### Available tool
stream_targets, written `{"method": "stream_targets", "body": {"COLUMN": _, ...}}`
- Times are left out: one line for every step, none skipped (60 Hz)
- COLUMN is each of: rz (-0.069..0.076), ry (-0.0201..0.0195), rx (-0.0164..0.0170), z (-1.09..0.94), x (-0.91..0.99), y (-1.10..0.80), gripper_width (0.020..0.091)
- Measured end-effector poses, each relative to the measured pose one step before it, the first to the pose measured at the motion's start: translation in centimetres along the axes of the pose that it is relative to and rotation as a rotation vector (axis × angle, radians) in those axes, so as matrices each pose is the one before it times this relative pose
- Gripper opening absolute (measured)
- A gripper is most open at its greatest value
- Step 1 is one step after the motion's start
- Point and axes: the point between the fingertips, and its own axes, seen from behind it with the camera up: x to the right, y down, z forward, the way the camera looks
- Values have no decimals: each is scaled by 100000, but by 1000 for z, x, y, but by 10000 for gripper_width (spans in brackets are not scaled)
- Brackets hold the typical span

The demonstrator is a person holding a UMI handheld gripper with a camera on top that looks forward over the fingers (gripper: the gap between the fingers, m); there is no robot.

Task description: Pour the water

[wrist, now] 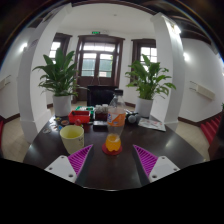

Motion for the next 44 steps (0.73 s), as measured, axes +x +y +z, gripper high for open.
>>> {"method": "stream_targets", "body": {"rz": 26, "ry": 318, "rx": 376, "z": -748, "x": 182, "y": -302, "gripper_width": 773}}
{"method": "stream_targets", "body": {"rz": 233, "ry": 432, "rx": 510, "z": -438, "x": 263, "y": -232, "gripper_width": 773}}
{"method": "stream_targets", "body": {"rz": 269, "ry": 432, "rx": 608, "z": -495, "x": 228, "y": -268, "gripper_width": 775}}
{"method": "stream_targets", "body": {"rz": 268, "ry": 306, "rx": 546, "z": -461, "x": 200, "y": -270, "gripper_width": 774}}
{"method": "stream_targets", "body": {"rz": 368, "ry": 169, "rx": 448, "z": -419, "x": 210, "y": -262, "gripper_width": 774}}
{"method": "stream_targets", "body": {"rz": 588, "ry": 103, "rx": 442, "z": -421, "x": 206, "y": -290, "gripper_width": 773}}
{"method": "stream_targets", "body": {"rz": 595, "ry": 26, "rx": 509, "z": -242, "x": 195, "y": -394, "gripper_width": 775}}
{"method": "stream_targets", "body": {"rz": 766, "ry": 27, "rx": 749, "z": -358, "x": 127, "y": -288, "gripper_width": 775}}
{"method": "stream_targets", "body": {"rz": 754, "ry": 128, "rx": 639, "z": -451, "x": 124, "y": -288, "gripper_width": 773}}
{"method": "stream_targets", "body": {"rz": 796, "ry": -5, "rx": 667, "z": -333, "x": 84, "y": -305, "gripper_width": 773}}
{"method": "stream_targets", "body": {"rz": 841, "ry": -175, "rx": 562, "z": -322, "x": 36, "y": -264, "gripper_width": 772}}
{"method": "stream_targets", "body": {"rz": 789, "ry": -277, "rx": 510, "z": -306, "x": 7, "y": -262, "gripper_width": 772}}
{"method": "stream_targets", "body": {"rz": 296, "ry": -181, "rx": 615, "z": -231, "x": -32, "y": -260, "gripper_width": 772}}
{"method": "stream_targets", "body": {"rz": -204, "ry": 9, "rx": 511, "z": -230, "x": 21, "y": -270, "gripper_width": 770}}
{"method": "stream_targets", "body": {"rz": -404, "ry": 154, "rx": 282, "z": -198, "x": 50, "y": -202, "gripper_width": 768}}
{"method": "stream_targets", "body": {"rz": -160, "ry": -52, "rx": 236, "z": -196, "x": -7, "y": -179, "gripper_width": 768}}
{"method": "stream_targets", "body": {"rz": 109, "ry": -351, "rx": 529, "z": 29, "x": 76, "y": -74, "gripper_width": 768}}
{"method": "stream_targets", "body": {"rz": 52, "ry": -432, "rx": 425, "z": -338, "x": -181, "y": -264, "gripper_width": 768}}
{"method": "stream_targets", "body": {"rz": -15, "ry": -490, "rx": 517, "z": -177, "x": -99, "y": -205, "gripper_width": 766}}
{"method": "stream_targets", "body": {"rz": -39, "ry": -352, "rx": 513, "z": -167, "x": -49, "y": -155, "gripper_width": 766}}
{"method": "stream_targets", "body": {"rz": 39, "ry": -192, "rx": 365, "z": -185, "x": -41, "y": -135, "gripper_width": 766}}
{"method": "stream_targets", "body": {"rz": 121, "ry": -74, "rx": 228, "z": -143, "x": -28, "y": -113, "gripper_width": 765}}
{"method": "stream_targets", "body": {"rz": 136, "ry": -17, "rx": 90, "z": -167, "x": -44, "y": -47, "gripper_width": 766}}
{"method": "stream_targets", "body": {"rz": 105, "ry": 20, "rx": 95, "z": -161, "x": -29, "y": -34, "gripper_width": 764}}
{"method": "stream_targets", "body": {"rz": -46, "ry": 64, "rx": 108, "z": -111, "x": 18, "y": -88, "gripper_width": 765}}
{"method": "stream_targets", "body": {"rz": -99, "ry": 125, "rx": 48, "z": -78, "x": 83, "y": -78, "gripper_width": 763}}
{"method": "stream_targets", "body": {"rz": 5, "ry": 129, "rx": 10, "z": 39, "x": 80, "y": -57, "gripper_width": 762}}
{"method": "stream_targets", "body": {"rz": -62, "ry": 267, "rx": -28, "z": -120, "x": 100, "y": -42, "gripper_width": 763}}
{"method": "stream_targets", "body": {"rz": -95, "ry": 337, "rx": -72, "z": -79, "x": 135, "y": -30, "gripper_width": 764}}
{"method": "stream_targets", "body": {"rz": -99, "ry": 383, "rx": -214, "z": -66, "x": 139, "y": 30, "gripper_width": 763}}
{"method": "stream_targets", "body": {"rz": -114, "ry": 363, "rx": -167, "z": -48, "x": 119, "y": 39, "gripper_width": 765}}
{"method": "stream_targets", "body": {"rz": -158, "ry": 251, "rx": -167, "z": 0, "x": 186, "y": 76, "gripper_width": 766}}
{"method": "stream_targets", "body": {"rz": -168, "ry": 229, "rx": -194, "z": -48, "x": 114, "y": 38, "gripper_width": 765}}
{"method": "stream_targets", "body": {"rz": -99, "ry": 219, "rx": -199, "z": -21, "x": 85, "y": 59, "gripper_width": 766}}
{"method": "stream_targets", "body": {"rz": -59, "ry": 192, "rx": -148, "z": -23, "x": 73, "y": 26, "gripper_width": 765}}
{"method": "stream_targets", "body": {"rz": -8, "ry": 194, "rx": -163, "z": -21, "x": 50, "y": 29, "gripper_width": 764}}
{"method": "stream_targets", "body": {"rz": 30, "ry": 135, "rx": -240, "z": -26, "x": 27, "y": 38, "gripper_width": 764}}
{"method": "stream_targets", "body": {"rz": 155, "ry": 66, "rx": -223, "z": -10, "x": -5, "y": 52, "gripper_width": 763}}
{"method": "stream_targets", "body": {"rz": 260, "ry": -21, "rx": -166, "z": -10, "x": -22, "y": 44, "gripper_width": 764}}
{"method": "stream_targets", "body": {"rz": 201, "ry": -33, "rx": -214, "z": 5, "x": -59, "y": 35, "gripper_width": 764}}
{"method": "stream_targets", "body": {"rz": 168, "ry": 29, "rx": -218, "z": 24, "x": -22, "y": 50, "gripper_width": 764}}
{"method": "stream_targets", "body": {"rz": 129, "ry": 99, "rx": -203, "z": 26, "x": -9, "y": 36, "gripper_width": 766}}
{"method": "stream_targets", "body": {"rz": 96, "ry": 131, "rx": -160, "z": 29, "x": 12, "y": 53, "gripper_width": 765}}
{"method": "stream_targets", "body": {"rz": 57, "ry": 97, "rx": -179, "z": 36, "x": 3, "y": 39, "gripper_width": 764}}
